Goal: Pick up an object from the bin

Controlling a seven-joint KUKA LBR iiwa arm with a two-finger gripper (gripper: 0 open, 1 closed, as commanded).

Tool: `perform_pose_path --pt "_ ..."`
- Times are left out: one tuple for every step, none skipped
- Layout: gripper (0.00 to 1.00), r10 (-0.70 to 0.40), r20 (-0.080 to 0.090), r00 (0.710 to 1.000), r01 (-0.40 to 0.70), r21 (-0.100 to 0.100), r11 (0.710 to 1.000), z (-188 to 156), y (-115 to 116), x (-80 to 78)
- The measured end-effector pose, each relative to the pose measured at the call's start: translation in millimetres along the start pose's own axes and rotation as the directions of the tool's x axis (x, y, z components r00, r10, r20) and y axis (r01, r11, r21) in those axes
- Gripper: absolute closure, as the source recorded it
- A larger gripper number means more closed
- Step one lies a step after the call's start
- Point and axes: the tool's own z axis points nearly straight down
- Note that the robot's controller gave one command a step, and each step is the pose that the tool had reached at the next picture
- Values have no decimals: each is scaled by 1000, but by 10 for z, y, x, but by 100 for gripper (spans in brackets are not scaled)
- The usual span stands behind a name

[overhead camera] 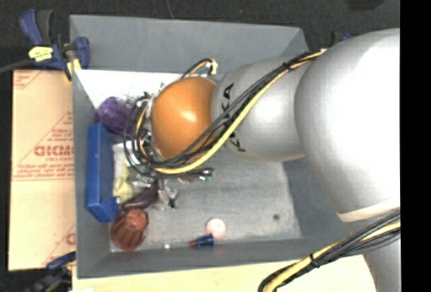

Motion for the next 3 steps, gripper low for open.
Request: perform_pose_path --pt "100 2 -8 1000 -2 -7 1000 -409 17 13" --pt "100 3 -7 1000 -3 -6 1000 -799 8 5" --pt "100 3 -3 1000 -3 -3 1000 -1196 -3 -9"
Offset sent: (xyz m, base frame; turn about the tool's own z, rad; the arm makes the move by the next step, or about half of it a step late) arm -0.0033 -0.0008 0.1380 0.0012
